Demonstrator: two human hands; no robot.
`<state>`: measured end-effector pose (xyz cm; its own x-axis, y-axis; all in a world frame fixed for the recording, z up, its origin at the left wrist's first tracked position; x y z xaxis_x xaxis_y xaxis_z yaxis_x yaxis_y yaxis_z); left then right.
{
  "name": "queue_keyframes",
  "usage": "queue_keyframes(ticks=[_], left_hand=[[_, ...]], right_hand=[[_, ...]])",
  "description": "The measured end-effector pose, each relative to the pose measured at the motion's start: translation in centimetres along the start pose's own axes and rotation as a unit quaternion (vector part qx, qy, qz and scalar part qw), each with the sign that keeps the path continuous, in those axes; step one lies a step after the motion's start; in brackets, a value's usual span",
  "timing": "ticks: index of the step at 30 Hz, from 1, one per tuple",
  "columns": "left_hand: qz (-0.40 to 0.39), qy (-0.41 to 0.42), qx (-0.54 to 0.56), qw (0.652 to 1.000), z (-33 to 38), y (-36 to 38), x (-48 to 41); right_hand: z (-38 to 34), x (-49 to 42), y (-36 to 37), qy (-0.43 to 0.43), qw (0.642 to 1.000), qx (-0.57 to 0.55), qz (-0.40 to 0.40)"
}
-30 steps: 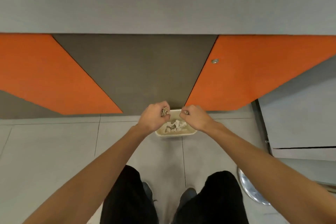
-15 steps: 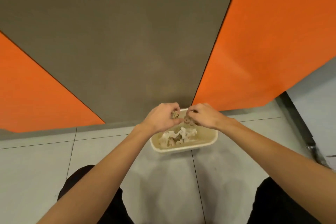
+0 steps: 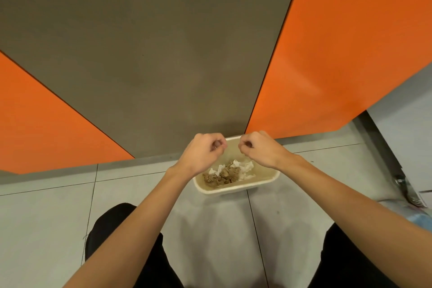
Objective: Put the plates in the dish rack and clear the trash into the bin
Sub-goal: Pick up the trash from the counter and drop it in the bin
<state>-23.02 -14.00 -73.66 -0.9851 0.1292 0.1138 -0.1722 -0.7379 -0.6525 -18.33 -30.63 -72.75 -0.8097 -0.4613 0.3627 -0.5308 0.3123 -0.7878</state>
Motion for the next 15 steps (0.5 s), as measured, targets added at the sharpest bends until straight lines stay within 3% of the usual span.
queue_keyframes(ticks=[8, 15], left_hand=[[0.118, 0.053, 0.039, 0.991, 5.3, -4.7, 1.2], [0.159, 0.081, 0.028, 0.984, 10.6, -10.3, 1.7]], right_hand=[[-4.2, 1.5, -5.4, -0.064, 0.991, 0.022, 0.111], [-8.5, 3.2, -11.1, -0.107, 0.980, 0.002, 0.168]])
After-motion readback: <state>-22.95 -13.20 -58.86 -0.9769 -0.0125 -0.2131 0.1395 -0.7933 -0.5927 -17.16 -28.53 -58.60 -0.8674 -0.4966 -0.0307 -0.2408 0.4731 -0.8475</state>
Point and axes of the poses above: each hand's wrist, its own x-axis away from the middle knuckle, its own y-axis out of the palm, z = x × y, the point moved 4 cm from there along -x, towards the middle knuckle, and after that the axes turned 3 degrees about y, right-handed, at the moved point
